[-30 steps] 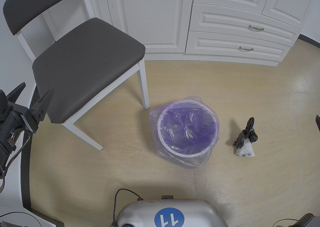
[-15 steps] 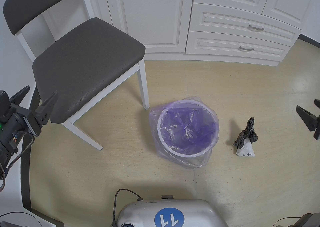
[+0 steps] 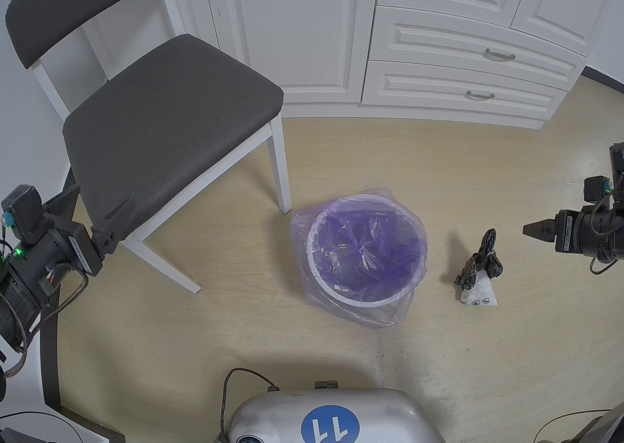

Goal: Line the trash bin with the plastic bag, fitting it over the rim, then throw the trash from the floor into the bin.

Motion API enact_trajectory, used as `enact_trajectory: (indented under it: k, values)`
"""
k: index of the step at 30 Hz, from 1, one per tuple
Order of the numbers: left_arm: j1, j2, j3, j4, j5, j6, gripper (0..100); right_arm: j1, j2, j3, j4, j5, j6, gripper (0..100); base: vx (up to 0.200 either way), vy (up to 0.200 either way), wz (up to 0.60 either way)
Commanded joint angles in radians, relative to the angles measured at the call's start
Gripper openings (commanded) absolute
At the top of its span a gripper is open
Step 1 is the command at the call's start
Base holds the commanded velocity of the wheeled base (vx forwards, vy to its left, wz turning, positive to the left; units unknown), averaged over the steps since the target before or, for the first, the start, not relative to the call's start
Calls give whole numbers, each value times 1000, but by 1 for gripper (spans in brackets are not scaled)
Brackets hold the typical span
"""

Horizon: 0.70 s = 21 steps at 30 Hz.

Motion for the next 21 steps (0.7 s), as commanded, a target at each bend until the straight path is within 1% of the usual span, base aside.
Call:
enact_trajectory:
  k: [1, 3, 4, 7, 9, 11, 13, 15, 16, 18, 19, 21]
  values:
    - [-13, 27, 64, -26, -3, -3, 100, -17, 105, -53, 60, 51, 3, 100, 0, 0, 0]
    - [-12, 41, 60, -61, -4, -12, 100, -32, 91, -19, 25, 88, 1, 100, 0, 0, 0]
    - [-12, 48, 60, -75, -6, -15, 100, -37, 83, -4, -3, 93, 1, 100, 0, 0, 0]
    - [-7, 79, 60, -123, -10, -23, 100, -49, 56, 74, -155, 105, -3, 100, 0, 0, 0]
    - [-4, 88, 40, -123, -7, -26, 100, -49, 56, 84, -204, 108, -13, 100, 0, 0, 0]
    - [-1, 88, 28, -112, -6, -26, 100, -49, 62, 78, -204, 102, -17, 100, 0, 0, 0]
    - [16, 88, 9, -66, 2, -11, 100, -50, 77, 45, -187, 96, -20, 100, 0, 0, 0]
    - [23, 76, 5, -23, 2, 12, 100, -50, 74, 35, -171, 94, -19, 100, 0, 0, 0]
    - [36, 52, 3, 26, 6, 46, 100, -52, 62, 35, -155, 89, -23, 100, 0, 0, 0]
    - [60, 6, 14, 63, 3, 89, 100, -73, 37, 51, -148, 82, -54, 100, 0, 0, 0]
    - [71, -16, 20, 78, -3, 107, 100, -84, 22, 65, -155, 91, -78, 100, 0, 0, 0]
    - [76, -45, 25, 104, -6, 113, 100, -101, -9, 101, -156, 82, -118, 100, 0, 0, 0]
